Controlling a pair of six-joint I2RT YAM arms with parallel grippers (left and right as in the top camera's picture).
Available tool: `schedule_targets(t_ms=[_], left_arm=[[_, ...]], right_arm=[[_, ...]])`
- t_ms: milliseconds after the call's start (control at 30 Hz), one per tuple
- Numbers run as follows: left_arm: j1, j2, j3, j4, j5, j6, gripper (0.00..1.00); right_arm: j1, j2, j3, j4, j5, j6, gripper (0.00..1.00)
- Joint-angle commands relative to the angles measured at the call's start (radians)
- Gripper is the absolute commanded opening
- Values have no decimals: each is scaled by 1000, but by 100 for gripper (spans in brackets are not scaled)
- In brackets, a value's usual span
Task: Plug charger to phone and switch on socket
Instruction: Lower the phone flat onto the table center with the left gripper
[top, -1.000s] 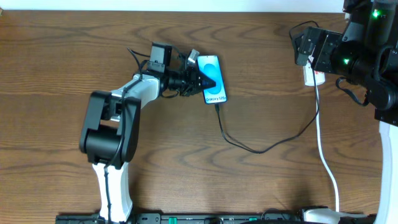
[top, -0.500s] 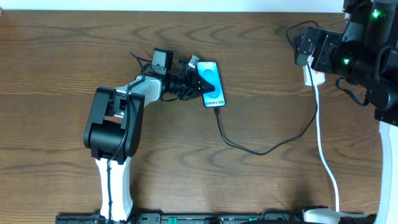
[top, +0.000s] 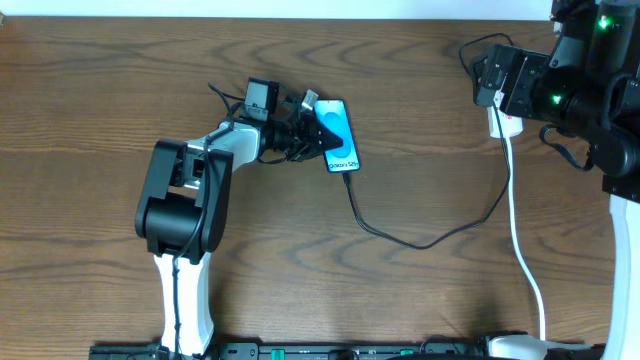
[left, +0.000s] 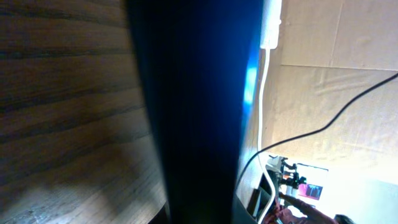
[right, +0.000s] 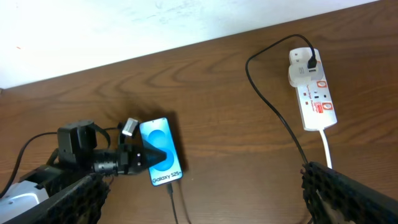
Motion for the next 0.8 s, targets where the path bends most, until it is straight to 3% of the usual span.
schedule_targets(t_ms=[0,767], left_arm=[[-18,33,15,-3,-14,35,9],[-19,45,15,-48,-126,35,17]], right_arm=[[-1,1,4,-1,-3,-12,99],[-1,1,4,-2,-3,-12,99]])
